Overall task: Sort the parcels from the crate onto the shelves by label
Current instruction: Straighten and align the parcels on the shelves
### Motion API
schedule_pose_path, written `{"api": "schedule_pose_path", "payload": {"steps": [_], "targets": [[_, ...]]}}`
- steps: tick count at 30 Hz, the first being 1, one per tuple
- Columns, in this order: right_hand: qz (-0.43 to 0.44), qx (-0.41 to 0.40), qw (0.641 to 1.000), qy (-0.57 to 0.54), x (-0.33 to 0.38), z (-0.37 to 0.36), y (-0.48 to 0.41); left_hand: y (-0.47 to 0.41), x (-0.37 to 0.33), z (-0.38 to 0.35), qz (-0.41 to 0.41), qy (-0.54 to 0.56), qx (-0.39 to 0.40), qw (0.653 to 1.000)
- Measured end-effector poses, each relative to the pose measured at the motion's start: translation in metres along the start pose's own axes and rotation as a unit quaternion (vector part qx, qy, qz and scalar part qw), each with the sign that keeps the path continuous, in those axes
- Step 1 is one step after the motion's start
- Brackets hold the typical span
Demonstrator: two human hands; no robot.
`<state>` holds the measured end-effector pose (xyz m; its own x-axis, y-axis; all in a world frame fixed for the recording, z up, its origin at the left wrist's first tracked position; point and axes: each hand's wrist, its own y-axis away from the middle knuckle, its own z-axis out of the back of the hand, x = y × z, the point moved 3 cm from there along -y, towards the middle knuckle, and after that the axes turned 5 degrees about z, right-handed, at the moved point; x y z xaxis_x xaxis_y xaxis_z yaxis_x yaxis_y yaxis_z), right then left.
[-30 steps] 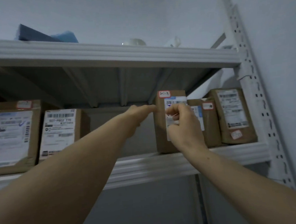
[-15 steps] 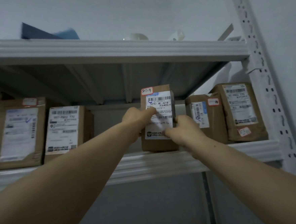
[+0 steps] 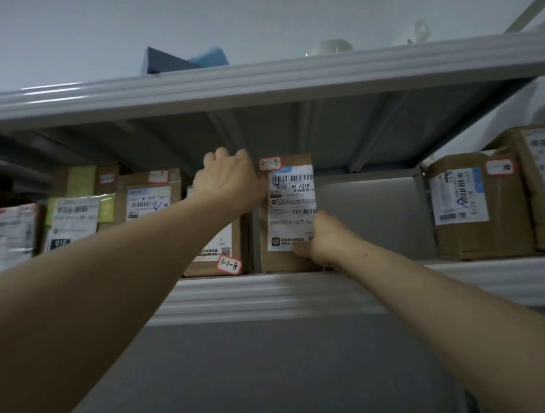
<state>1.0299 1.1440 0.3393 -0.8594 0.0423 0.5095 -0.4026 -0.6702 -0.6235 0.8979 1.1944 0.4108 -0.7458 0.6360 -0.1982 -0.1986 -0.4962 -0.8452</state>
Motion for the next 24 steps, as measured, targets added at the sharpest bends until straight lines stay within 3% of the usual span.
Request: {"api": "schedule_pose_path", "payload": {"steps": [5, 13, 16, 21, 24], "targets": [[0.002, 0.014, 0.999, 0.037, 0.003, 0.002, 0.002, -0.014, 0.000, -0.001, -0.086, 0.008, 0.031, 0.996], [-0.013, 0.039, 0.998, 0.058, 0.009, 0.002, 0.001, -0.032, 0.022, -0.025, 0.002, -0.032, 0.171, 0.985], [-0.033, 0.043, 0.999, 0.008, 0.011, -0.004, -0.002, -0.032, 0.024, -0.021, -0.012, 0.001, 0.163, 0.986], [-0.053, 0.054, 0.996, -0.045, 0.015, -0.013, -0.006, -0.036, 0.031, -0.028, -0.043, -0.058, 0.154, 0.985], [-0.063, 0.062, 0.995, -0.039, 0.016, -0.017, -0.005, -0.040, 0.040, -0.037, -0.018, -0.075, 0.155, 0.985]]}}
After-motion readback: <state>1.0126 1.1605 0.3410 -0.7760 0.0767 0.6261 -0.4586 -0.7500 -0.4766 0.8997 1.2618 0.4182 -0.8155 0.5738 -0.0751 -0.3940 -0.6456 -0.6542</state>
